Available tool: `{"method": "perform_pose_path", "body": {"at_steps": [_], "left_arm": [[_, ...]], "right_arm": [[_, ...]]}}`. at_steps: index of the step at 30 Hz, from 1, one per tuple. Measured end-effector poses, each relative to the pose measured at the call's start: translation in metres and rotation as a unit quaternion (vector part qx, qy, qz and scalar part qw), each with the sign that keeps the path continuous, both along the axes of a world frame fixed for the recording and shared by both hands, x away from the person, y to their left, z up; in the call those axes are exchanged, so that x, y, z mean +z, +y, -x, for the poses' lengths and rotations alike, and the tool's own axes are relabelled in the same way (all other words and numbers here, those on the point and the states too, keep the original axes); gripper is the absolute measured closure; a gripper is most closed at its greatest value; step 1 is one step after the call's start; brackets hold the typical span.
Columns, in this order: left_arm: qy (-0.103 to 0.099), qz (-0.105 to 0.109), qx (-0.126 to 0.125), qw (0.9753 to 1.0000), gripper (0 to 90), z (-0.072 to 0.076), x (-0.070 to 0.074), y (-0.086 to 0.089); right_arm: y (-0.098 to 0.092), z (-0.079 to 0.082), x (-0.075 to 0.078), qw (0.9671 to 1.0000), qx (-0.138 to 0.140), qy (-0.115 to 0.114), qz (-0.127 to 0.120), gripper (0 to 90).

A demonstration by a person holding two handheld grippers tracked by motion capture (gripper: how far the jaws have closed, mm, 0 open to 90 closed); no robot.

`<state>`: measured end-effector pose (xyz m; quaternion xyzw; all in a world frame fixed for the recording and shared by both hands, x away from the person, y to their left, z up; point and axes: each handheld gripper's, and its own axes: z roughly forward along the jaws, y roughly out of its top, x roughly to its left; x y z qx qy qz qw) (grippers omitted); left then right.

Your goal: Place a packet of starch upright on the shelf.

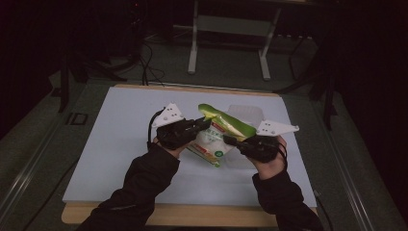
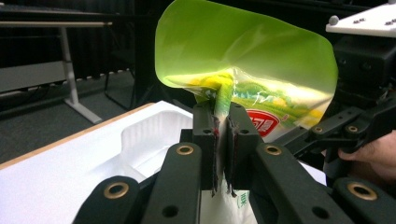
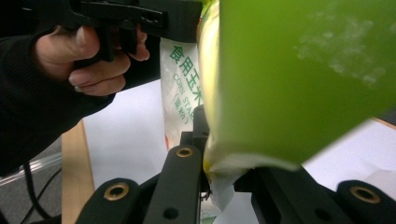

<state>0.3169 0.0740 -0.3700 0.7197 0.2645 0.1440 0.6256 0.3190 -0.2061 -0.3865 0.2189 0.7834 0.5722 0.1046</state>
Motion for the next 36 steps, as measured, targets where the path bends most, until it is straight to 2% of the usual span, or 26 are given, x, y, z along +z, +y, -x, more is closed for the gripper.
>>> {"method": "perform_pose_path", "body": {"at_steps": [1, 3, 5, 6, 7, 8, 10, 12, 14, 15, 17, 18, 19, 24, 26, 30, 31, 33, 36], "left_arm": [[0.0, 0.0, 0.0, 1.0, 84.5, 0.0, 0.0, 0.0], [-0.004, 0.014, -0.012, 0.9998, 82.8, -0.002, 0.001, 0.003], [-0.004, 0.014, -0.012, 0.9998, 81.5, -0.002, 0.001, 0.003], [-0.015, 0.02, -0.021, 0.9995, 81.5, -0.002, 0.004, 0.006], [-0.014, 0.026, -0.033, 0.999, 68.2, -0.002, 0.006, 0.007], [-0.015, 0.026, -0.041, 0.9987, 58.8, -0.002, 0.008, 0.008], [-0.021, 0.021, -0.05, 0.9983, 44.4, 0.0, 0.01, 0.008], [-0.024, 0.011, -0.053, 0.9983, 35.6, 0.002, 0.01, 0.01], [-0.023, 0.015, -0.049, 0.9984, 28.4, 0.003, 0.009, 0.014], [-0.014, 0.016, -0.048, 0.9986, 26.1, 0.003, 0.008, 0.016], [0.011, 0.012, -0.053, 0.9984, 14.0, 0.001, 0.005, 0.021], [0.021, 0.012, -0.057, 0.9981, 14.0, 0.0, 0.003, 0.023], [0.021, 0.012, -0.053, 0.9983, 13.3, 0.001, 0.0, 0.025], [0.044, -0.004, -0.04, 0.9982, 2.0, 0.003, -0.012, 0.037], [0.053, -0.008, -0.03, 0.9981, 1.9, 0.004, -0.016, 0.042], [0.066, -0.014, -0.029, 0.9973, 1.6, 0.008, -0.022, 0.05], [0.068, -0.024, -0.03, 0.9969, 1.5, 0.01, -0.026, 0.054], [0.069, -0.034, -0.025, 0.9967, 0.9, 0.015, -0.031, 0.058], [0.08, -0.057, -0.024, 0.9949, 0.0, 0.024, -0.044, 0.067]], "right_arm": [[0.0, -0.001, 0.002, 1.0, 0.004, -0.001, 0.001, 84.3], [-0.002, -0.001, 0.006, 0.9999, 0.009, -0.006, 0.002, 84.3], [-0.002, -0.002, 0.009, 0.9999, 0.013, -0.005, 0.004, 84.3], [-0.002, -0.002, 0.009, 0.9999, 0.013, -0.005, 0.004, 84.3], [-0.005, -0.003, 0.014, 0.9997, 0.021, -0.009, 0.006, 84.5], [-0.006, -0.003, 0.016, 0.9997, 0.024, -0.01, 0.005, 84.5], [-0.01, -0.004, 0.021, 0.9996, 0.021, -0.017, 0.005, 84.6], [-0.015, -0.005, 0.027, 0.9996, 0.017, -0.024, -0.003, 84.5], [-0.021, -0.007, 0.032, 0.9993, 0.017, -0.031, -0.009, 84.5], [-0.024, -0.008, 0.035, 0.9992, 0.018, -0.033, -0.01, 84.5], [-0.029, -0.01, 0.041, 0.9988, 0.02, -0.042, -0.013, 84.5], [-0.032, -0.011, 0.043, 0.9986, 0.022, -0.047, -0.012, 84.5], [-0.034, -0.012, 0.046, 0.9983, 0.024, -0.052, -0.011, 84.5], [-0.045, -0.017, 0.059, 0.9978, 0.023, -0.061, -0.006, 84.5], [-0.049, -0.018, 0.063, 0.9975, 0.024, -0.066, -0.001, 84.5], [-0.054, -0.021, 0.07, 0.9966, 0.028, -0.077, 0.011, 84.5], [-0.061, -0.022, 0.073, 0.9954, 0.024, -0.092, 0.015, 84.5], [-0.064, -0.023, 0.075, 0.9954, 0.021, -0.093, 0.012, 84.5], [-0.077, -0.03, 0.077, 0.9956, 0.018, -0.091, 0.012, 84.5]]}}
